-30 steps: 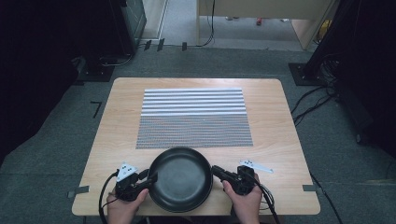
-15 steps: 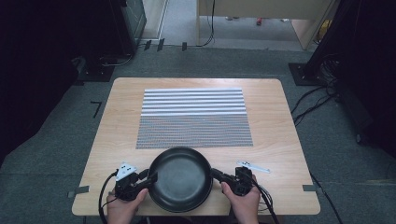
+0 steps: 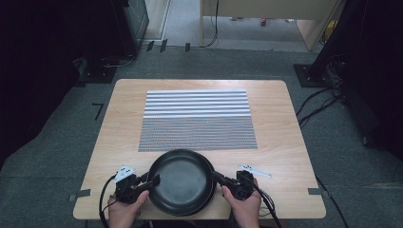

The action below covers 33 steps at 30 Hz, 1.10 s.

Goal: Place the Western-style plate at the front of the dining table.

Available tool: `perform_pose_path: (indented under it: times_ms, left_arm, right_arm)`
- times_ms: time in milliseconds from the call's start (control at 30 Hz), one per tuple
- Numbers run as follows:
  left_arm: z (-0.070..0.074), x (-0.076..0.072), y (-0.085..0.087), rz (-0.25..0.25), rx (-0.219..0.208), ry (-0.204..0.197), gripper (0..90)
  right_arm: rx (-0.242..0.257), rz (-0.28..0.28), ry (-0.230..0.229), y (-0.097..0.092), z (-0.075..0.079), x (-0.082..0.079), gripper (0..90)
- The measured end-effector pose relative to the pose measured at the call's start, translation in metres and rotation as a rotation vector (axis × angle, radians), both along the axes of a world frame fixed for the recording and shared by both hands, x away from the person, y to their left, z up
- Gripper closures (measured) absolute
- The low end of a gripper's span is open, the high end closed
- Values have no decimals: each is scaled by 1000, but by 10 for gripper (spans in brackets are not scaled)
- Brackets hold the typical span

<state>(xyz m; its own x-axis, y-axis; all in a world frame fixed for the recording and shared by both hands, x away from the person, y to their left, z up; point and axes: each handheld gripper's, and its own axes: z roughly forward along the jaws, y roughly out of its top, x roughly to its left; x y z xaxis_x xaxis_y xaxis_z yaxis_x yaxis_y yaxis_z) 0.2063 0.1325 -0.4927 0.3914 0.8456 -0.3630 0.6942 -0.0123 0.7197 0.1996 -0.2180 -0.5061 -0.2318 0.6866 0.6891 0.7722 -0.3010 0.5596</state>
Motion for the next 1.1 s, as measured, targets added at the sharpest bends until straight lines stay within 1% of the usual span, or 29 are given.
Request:
perform_pose_path:
  times_ms: [33, 67, 133, 200, 267, 333, 433, 500, 600, 700, 867, 967, 1100]
  left_arm:
    - [0, 0, 0, 2, -8, 0, 580]
    - [0, 0, 2, 3, -21, 7, 579]
    - [0, 0, 2, -1, -24, 6, 584]
    - [0, 0, 2, 1, -23, 7, 585]
    - [0, 1, 2, 2, -25, 9, 589]
    - [0, 1, 4, 1, -37, 15, 602]
    - [0, 2, 6, -4, -53, 26, 624]
    - [0, 3, 7, -5, -60, 32, 635]
    - [0, 3, 8, -2, -63, 37, 646]
    - [0, 4, 8, -2, -66, 38, 652]
    - [1, 3, 8, -2, -54, 31, 651]
    - [1, 3, 7, -1, -53, 30, 652]
    - [0, 2, 7, -5, -61, 30, 658]
  right_arm:
    - [4, 16, 10, 3, -2, 0, 846]
    - [13, 23, 12, 5, -4, -1, 842]
    - [2, 15, 0, 7, -4, -2, 841]
    - [10, 17, 9, 6, -4, -1, 842]
    - [4, 13, 1, 7, -4, -2, 841]
    - [-4, 12, -10, 7, -4, -2, 841]
    - [0, 21, -6, 6, -4, -2, 835]
    - [-10, 22, -18, 7, -4, -1, 828]
    - [-41, 19, -41, 10, -4, -2, 819]
    - [-62, 22, -51, 11, -3, -1, 813]
    - [-94, 34, -45, 13, 0, 1, 805]
    - [-100, 34, -47, 14, 0, 2, 794]
    - [-79, 19, -34, 14, 0, 3, 782]
